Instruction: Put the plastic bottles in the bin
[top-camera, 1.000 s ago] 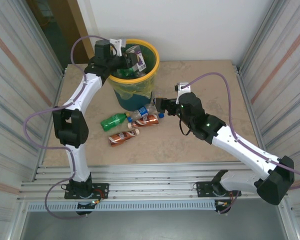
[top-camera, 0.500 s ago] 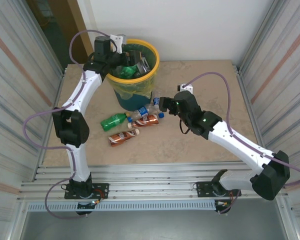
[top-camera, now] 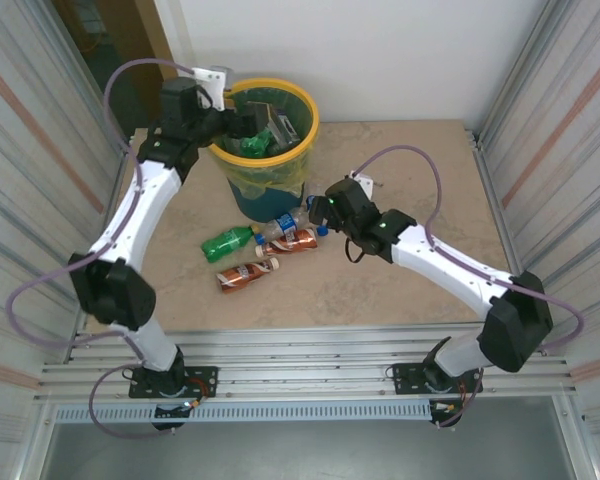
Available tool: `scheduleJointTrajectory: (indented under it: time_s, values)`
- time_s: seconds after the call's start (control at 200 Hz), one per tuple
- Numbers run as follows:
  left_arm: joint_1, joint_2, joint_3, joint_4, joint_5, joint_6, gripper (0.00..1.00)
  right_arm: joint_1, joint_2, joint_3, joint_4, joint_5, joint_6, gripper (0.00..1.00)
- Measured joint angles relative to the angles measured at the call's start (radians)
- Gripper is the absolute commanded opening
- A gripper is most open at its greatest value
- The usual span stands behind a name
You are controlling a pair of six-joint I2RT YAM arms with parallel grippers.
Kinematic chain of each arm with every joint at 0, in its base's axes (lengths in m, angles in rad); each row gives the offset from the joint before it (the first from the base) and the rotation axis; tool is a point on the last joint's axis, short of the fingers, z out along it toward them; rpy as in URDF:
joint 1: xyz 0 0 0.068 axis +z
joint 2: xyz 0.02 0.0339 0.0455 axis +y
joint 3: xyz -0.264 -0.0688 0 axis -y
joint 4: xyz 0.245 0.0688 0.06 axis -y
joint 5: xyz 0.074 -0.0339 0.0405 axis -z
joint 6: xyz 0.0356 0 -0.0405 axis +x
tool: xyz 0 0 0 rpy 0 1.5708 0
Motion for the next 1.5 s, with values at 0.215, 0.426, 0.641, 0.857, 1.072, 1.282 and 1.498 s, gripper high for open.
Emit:
scheduleJointTrajectory:
  time_s: [0.215,0.426,0.641,0.857,1.072,1.282,1.498]
  values:
    - [0.002,-0.24,-0.298,0.127,-0.108,0.011,0.99,0.013,0.129,0.048,-0.021,-0.063,0.079,0.98]
    - [0.032,-0.401,-0.586,0.214,-0.206,0.002,0.99,0.034,0.248,0.107,-0.021,-0.137,0.128,0.98]
    - [0.071,-0.499,-0.741,0.229,-0.257,-0.022,0.99,0.055,0.339,0.143,-0.024,-0.175,0.173,0.98]
    - [0.058,-0.576,-0.822,0.161,-0.265,-0.017,0.99,0.068,0.359,0.149,-0.032,-0.195,0.18,0.98]
    - [-0.117,-0.652,-0.947,0.014,-0.365,0.03,0.98,0.065,0.36,0.149,-0.035,-0.195,0.18,0.98]
    - [-0.26,-0.663,-1.008,-0.113,-0.467,0.048,0.97,0.058,0.359,0.149,-0.035,-0.195,0.179,0.98]
    - [-0.376,-0.565,-1.011,-0.193,-0.555,0.061,0.97,0.045,0.355,0.147,-0.035,-0.194,0.179,0.98]
